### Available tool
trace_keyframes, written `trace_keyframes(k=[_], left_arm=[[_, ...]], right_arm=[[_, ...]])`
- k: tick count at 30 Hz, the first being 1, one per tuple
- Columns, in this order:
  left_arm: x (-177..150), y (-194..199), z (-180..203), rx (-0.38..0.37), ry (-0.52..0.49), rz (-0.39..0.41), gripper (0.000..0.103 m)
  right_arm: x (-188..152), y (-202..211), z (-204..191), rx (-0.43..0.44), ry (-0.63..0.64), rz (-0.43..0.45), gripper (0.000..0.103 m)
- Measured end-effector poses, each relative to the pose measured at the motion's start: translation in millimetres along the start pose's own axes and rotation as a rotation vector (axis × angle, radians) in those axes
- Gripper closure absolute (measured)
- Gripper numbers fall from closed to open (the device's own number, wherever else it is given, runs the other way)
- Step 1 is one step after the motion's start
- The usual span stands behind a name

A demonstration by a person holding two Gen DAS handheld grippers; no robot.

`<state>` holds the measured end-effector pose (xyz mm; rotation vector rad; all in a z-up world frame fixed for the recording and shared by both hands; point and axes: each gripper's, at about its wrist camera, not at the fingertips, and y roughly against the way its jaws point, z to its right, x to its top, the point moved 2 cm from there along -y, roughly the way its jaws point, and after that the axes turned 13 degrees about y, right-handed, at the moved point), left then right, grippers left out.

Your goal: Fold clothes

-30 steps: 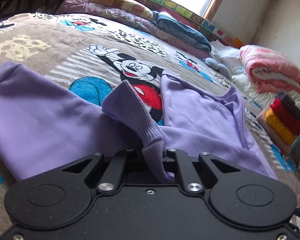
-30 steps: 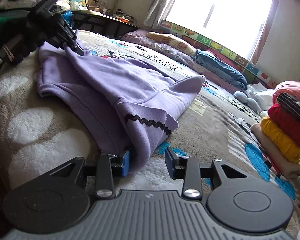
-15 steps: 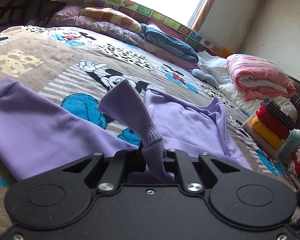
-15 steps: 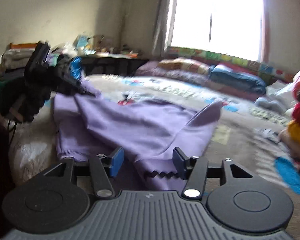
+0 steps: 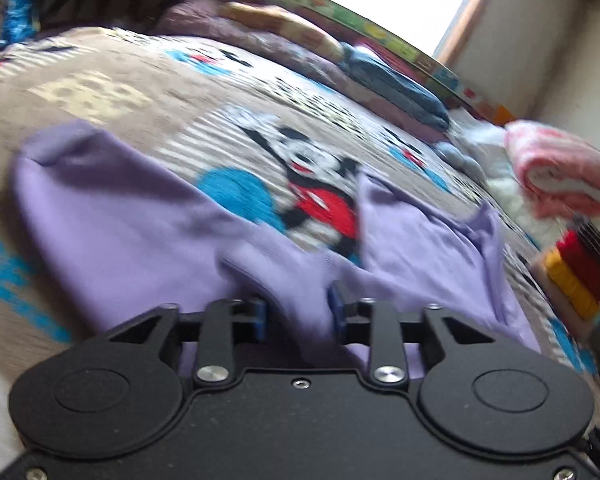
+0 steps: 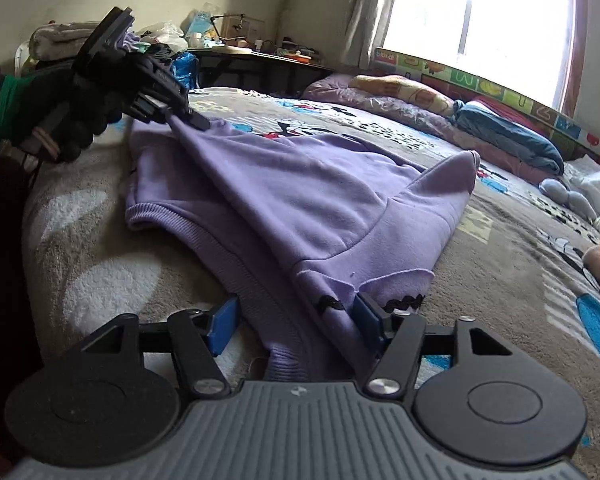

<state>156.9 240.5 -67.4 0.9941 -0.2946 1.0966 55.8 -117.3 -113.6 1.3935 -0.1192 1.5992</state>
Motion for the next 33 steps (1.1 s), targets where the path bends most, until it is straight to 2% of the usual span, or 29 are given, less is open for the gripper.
trace_keyframes(k=[5,7,11,15,21,23,27,33], left_arm=[[27,26,11,0.152,-0.072,0.147,0.066],[33,27,30,0.127,-0.113,0.155,0.066],[28,1,95,0.001,-0.243,0.085,0.066],[7,-47,169,-0.137,-0.343,-0.013,0.066],[-13,-132,256,-0.239,-0.423,-0.166,0.064],[-14,-163,273,-0.256,-0.427,-0.221,0.064],[-7,-206,293,-0.266,-0.418,-0.263,0.064],[6,-258,285,-0.237,-0.34,-0.33,0.068]], right_arm=[[-2,-1,2,0.022,-0.001,0.018,0.031],[-2,-1,3,0.036,-0.002,0.023,0.027],[-3,-2,4,0.067,-0.012,0.036,0.022],[-5,-4,6,0.088,-0.023,0.054,0.019],[-9,-3,9,0.114,-0.058,0.091,0.017],[-10,-2,10,0.125,-0.07,0.099,0.016],[-12,-1,14,0.153,-0.102,0.117,0.016],[-15,-1,21,0.201,-0.152,0.141,0.014]])
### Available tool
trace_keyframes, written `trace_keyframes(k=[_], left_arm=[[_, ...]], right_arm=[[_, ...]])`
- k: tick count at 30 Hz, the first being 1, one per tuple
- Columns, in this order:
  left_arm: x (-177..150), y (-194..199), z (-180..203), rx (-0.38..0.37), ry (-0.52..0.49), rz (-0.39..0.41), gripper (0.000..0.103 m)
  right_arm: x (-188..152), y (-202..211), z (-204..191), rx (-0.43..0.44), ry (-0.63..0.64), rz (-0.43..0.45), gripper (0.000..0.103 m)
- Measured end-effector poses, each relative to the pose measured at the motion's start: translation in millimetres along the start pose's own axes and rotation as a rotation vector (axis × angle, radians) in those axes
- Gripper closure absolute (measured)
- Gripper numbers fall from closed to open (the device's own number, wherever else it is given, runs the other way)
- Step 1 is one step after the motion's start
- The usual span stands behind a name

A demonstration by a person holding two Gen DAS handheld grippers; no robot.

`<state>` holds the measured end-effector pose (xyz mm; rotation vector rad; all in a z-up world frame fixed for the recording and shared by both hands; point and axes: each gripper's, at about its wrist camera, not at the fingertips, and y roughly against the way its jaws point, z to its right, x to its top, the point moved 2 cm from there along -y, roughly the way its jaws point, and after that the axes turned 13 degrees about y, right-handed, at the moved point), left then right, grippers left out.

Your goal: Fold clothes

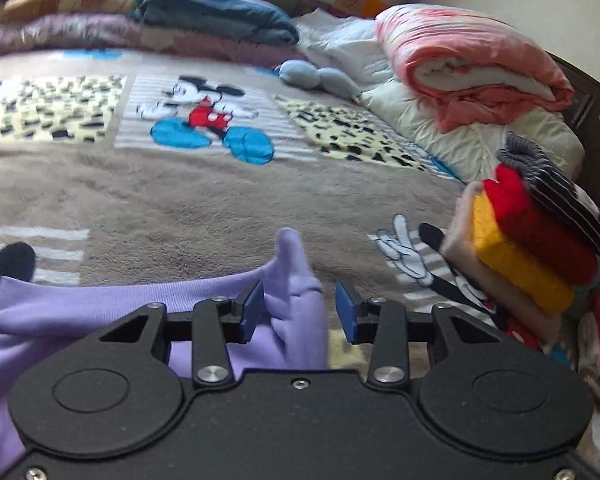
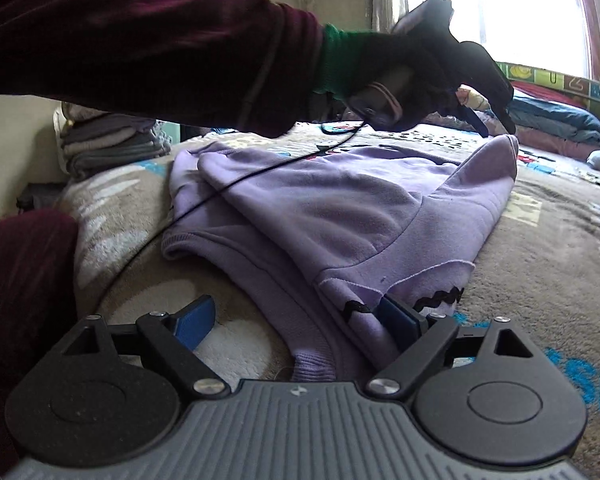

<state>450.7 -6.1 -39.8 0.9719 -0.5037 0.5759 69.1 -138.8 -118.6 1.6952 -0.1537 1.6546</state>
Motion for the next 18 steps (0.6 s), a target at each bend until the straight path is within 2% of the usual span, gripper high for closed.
trace_keyframes(k=[10,15,18], left_arm=[[-1,-25,-50,-0.048,0.13,-0.029,0.09],[0,-33,-56,-0.018,0.148,-0.015,0.09],[4,-18,-53,-0.033,0.143,0.023,0.09]], right_arm=[[0,2,5,0.028,-0.041,0.022,0.014],[-2,4,7,0.034,-0.053,0.033,0.014],[-1,6,9,0.038,-0.058,0.033,0.014]])
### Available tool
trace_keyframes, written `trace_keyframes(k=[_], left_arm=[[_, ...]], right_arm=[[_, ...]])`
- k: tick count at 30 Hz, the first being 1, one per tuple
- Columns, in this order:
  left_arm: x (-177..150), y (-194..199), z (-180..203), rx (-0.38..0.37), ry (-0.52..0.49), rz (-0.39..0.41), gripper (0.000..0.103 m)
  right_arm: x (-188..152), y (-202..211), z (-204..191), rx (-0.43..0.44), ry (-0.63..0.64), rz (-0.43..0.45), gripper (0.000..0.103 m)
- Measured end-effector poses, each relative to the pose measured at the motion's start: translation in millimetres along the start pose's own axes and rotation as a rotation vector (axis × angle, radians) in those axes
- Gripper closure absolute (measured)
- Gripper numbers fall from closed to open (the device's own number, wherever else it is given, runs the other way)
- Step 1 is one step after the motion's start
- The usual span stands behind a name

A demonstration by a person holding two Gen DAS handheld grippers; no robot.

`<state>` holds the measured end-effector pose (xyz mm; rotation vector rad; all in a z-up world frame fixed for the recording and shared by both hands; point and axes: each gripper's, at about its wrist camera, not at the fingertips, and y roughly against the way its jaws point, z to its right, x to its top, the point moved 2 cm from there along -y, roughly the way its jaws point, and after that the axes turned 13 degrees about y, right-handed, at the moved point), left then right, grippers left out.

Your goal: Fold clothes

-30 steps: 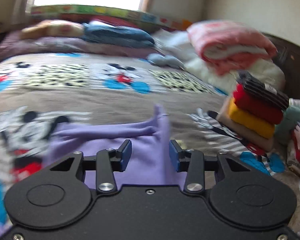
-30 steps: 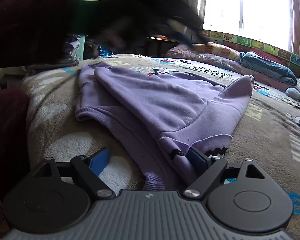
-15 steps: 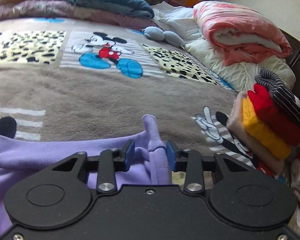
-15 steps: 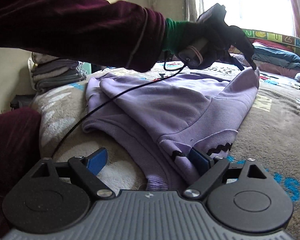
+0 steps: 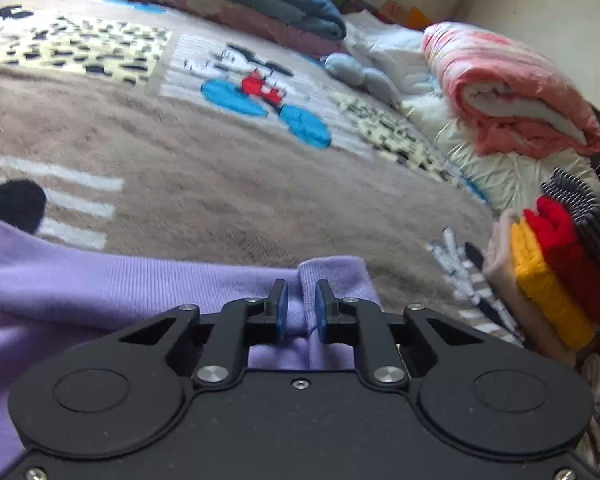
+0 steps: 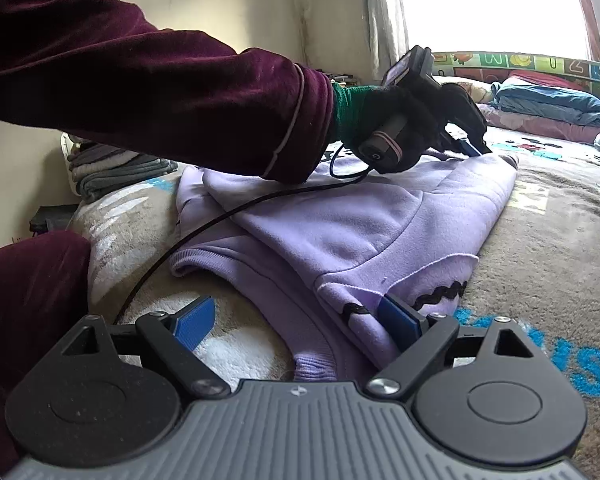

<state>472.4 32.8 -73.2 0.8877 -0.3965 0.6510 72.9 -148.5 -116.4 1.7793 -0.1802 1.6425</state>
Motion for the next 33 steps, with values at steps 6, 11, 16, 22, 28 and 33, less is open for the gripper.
trace_keyframes(k=[6,11,16,22,28,33], left_arm=[[-13,35,38,-0.03,-0.182,0.042,0.09],[-49,19,68,0.034,-0.435,-0.021,0.09],[-45,-26,36,0.135,-0.326,-0.067,0.086],[-40,-21,36,0.123,-0.286,-0.057,0.086],[-24,-9,58,0.103,-0.283,0.007,0.087],[-26,-45,38,0.199,-0.274,-0.018,0.087]], right_arm=[[1,0,0,0.002,-0.002,-0.005,0.014],[2,0,0,0.001,0.0,-0.009,0.014],[1,-1,0,0.005,-0.006,-0.004,0.014],[0,0,0,0.007,-0.01,-0.002,0.014],[1,0,-1,0.005,-0.008,-0.004,0.014],[1,0,-1,0.008,-0.012,-0.001,0.014]])
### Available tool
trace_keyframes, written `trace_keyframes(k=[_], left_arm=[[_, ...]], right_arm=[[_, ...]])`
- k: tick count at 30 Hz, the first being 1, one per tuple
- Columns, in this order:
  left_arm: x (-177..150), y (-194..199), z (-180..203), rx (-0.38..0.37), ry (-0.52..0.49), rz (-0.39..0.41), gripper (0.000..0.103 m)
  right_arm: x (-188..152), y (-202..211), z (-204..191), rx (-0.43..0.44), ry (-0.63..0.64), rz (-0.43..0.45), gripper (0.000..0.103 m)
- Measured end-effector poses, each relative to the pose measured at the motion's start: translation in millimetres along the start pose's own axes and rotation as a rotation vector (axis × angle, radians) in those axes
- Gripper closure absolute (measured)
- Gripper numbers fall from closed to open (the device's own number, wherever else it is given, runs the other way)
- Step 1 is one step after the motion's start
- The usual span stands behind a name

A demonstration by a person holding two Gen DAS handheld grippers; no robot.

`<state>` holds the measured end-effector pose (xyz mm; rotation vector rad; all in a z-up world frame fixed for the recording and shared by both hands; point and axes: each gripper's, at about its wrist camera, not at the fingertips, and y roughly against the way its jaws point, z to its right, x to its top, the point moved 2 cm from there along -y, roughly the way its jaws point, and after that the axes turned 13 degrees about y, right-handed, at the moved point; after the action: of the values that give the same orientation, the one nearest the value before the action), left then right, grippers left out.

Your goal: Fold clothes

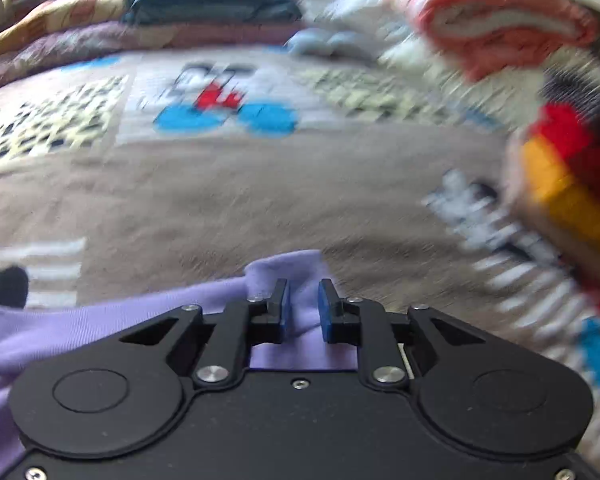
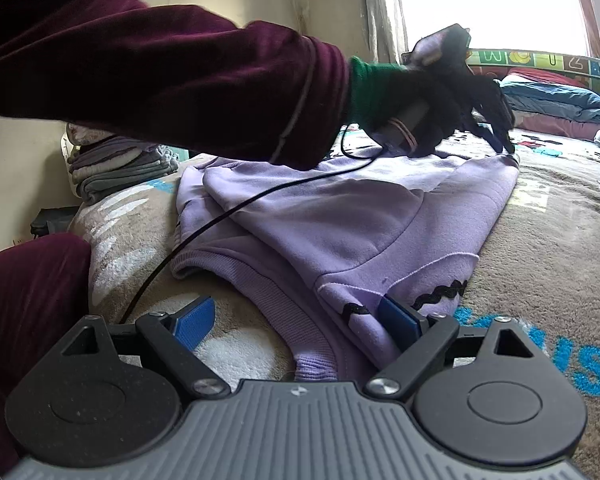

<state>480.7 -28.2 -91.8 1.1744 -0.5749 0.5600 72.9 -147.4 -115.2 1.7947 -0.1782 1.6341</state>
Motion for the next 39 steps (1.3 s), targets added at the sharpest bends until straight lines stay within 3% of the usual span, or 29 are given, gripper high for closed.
trace_keyframes(k=[3,9,14,17,20,25,30,34,39], left_arm=[[-2,-5,-10,-0.002,0.042,0.018,0.087],[1,-3,7,0.071,-0.067,0.011,0.087],[1,49,10,0.097,-0.088,0.066,0.087],[-9,92,0,0.102,-0.058,0.096,0.08],[-24,137,-16,0.093,0.013,0.116,0.06],[-65,209,-43,0.059,0.165,0.138,0.048],[-117,270,-64,0.032,0.296,0.162,0.042],[-156,305,-84,0.056,0.388,0.178,0.041],[-192,333,-119,0.082,0.517,0.194,0.041]], right_arm=[[0,0,1,0.003,-0.004,0.003,0.014],[0,2,2,0.008,-0.01,0.006,0.014],[0,2,2,0.006,-0.004,0.005,0.014],[0,3,2,0.003,0.0,0.006,0.014],[0,3,1,-0.001,0.006,0.006,0.014],[0,1,-3,-0.019,0.024,-0.006,0.014],[2,-1,-7,-0.048,0.054,-0.026,0.014],[4,0,-15,-0.076,0.085,-0.037,0.014],[12,13,-18,-0.127,0.092,-0.007,0.024]])
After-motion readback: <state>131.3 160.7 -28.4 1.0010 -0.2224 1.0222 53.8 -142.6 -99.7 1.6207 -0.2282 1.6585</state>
